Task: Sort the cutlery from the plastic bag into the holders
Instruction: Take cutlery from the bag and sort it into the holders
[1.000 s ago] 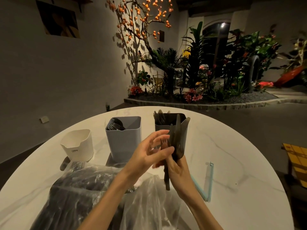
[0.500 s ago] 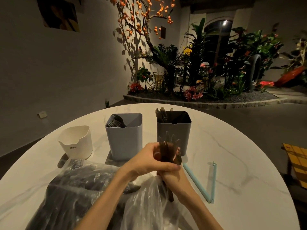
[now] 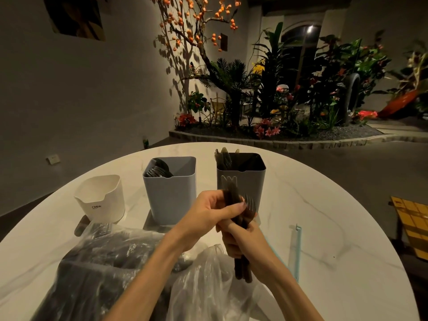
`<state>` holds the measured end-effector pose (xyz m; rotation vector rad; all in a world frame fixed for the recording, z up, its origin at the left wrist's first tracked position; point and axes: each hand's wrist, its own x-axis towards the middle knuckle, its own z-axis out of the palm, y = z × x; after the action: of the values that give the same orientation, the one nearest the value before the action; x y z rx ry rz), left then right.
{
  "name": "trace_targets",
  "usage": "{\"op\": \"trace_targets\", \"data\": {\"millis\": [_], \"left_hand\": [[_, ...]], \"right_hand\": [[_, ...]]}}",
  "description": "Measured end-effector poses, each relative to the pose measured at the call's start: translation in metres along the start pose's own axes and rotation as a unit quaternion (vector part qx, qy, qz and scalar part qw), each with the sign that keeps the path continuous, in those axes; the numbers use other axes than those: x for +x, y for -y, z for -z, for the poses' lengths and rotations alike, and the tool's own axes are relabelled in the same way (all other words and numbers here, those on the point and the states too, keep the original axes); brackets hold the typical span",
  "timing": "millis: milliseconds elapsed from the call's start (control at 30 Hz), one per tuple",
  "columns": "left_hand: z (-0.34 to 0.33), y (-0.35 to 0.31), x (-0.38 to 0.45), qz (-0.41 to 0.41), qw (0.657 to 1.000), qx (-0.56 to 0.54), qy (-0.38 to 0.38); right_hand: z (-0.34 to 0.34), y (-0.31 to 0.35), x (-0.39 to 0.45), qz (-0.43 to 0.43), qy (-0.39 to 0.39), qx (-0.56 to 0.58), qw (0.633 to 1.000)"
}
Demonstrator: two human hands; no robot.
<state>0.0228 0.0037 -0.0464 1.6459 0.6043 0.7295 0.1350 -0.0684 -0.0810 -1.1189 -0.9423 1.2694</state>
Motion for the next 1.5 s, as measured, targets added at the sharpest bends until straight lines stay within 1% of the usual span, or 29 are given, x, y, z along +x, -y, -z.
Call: {"op": "trace_targets", "data": {"millis": [33, 100, 200, 267, 367, 433, 533, 567, 633, 700, 767, 833, 933, 1033, 1267, 1400, 1500], "left_hand": [[0.000, -0.001, 0.001, -0.002, 1.000, -0.012, -0.014], [0.001, -0.001, 0.002, -0.005, 0.999, -0.033, -0.038], [0.000, -0.003, 0.002, -0.003, 0.996, -0.051, -0.066], [-0.001, -0.004, 0.002, -0.003, 0.995, -0.063, -0.080], [-0.003, -0.005, 0.003, -0.005, 0.987, -0.107, -0.119], [-0.002, -0.005, 0.003, -0.010, 0.982, -0.132, -0.138], [-0.004, -0.005, 0.002, -0.005, 0.981, -0.149, -0.125], [-0.004, -0.005, 0.002, 0.004, 0.982, -0.157, -0.108], [-0.004, -0.006, 0.002, 0.022, 0.984, -0.172, -0.051], [-0.002, -0.004, 0.001, 0.033, 0.982, -0.187, -0.004], [0.000, -0.004, -0.001, 0.039, 0.981, -0.190, 0.009], [0.001, -0.004, -0.002, 0.034, 0.985, -0.168, 0.003], [0.000, -0.003, -0.002, 0.036, 0.989, -0.140, -0.006], [-0.001, -0.002, 0.000, 0.042, 0.991, -0.129, -0.017], [-0.005, 0.002, 0.004, 0.039, 0.994, -0.074, -0.067], [-0.003, 0.002, 0.004, 0.047, 0.997, -0.043, -0.040], [-0.003, 0.003, 0.004, 0.050, 0.997, -0.045, -0.049]], "right_hand": [[0.000, 0.003, -0.002, 0.012, -0.024, -0.040, 0.999], [0.000, 0.004, -0.001, 0.021, -0.010, -0.059, 0.998], [-0.004, 0.008, -0.003, -0.005, -0.008, -0.072, 0.997], [-0.004, 0.010, -0.006, -0.014, 0.013, -0.067, 0.998], [-0.005, 0.008, -0.005, 0.023, 0.005, -0.081, 0.996], [-0.006, 0.003, -0.002, 0.063, -0.021, -0.117, 0.991], [-0.007, -0.004, 0.001, 0.082, -0.046, -0.122, 0.988], [-0.007, -0.004, 0.001, 0.080, -0.052, -0.120, 0.988], [-0.006, -0.003, 0.002, 0.087, -0.066, -0.130, 0.986], [-0.004, -0.002, 0.000, 0.101, -0.062, -0.126, 0.985], [-0.004, 0.000, -0.002, 0.101, -0.042, -0.101, 0.989], [-0.006, 0.003, -0.004, 0.101, -0.032, -0.083, 0.991], [-0.009, 0.005, -0.005, 0.099, -0.039, -0.060, 0.993], [-0.009, 0.004, -0.003, 0.114, -0.039, -0.053, 0.991], [-0.007, -0.009, 0.006, 0.151, -0.127, -0.112, 0.974], [-0.005, -0.012, 0.008, 0.143, -0.154, -0.097, 0.973], [-0.001, -0.012, 0.010, 0.147, -0.162, -0.111, 0.969]]}}
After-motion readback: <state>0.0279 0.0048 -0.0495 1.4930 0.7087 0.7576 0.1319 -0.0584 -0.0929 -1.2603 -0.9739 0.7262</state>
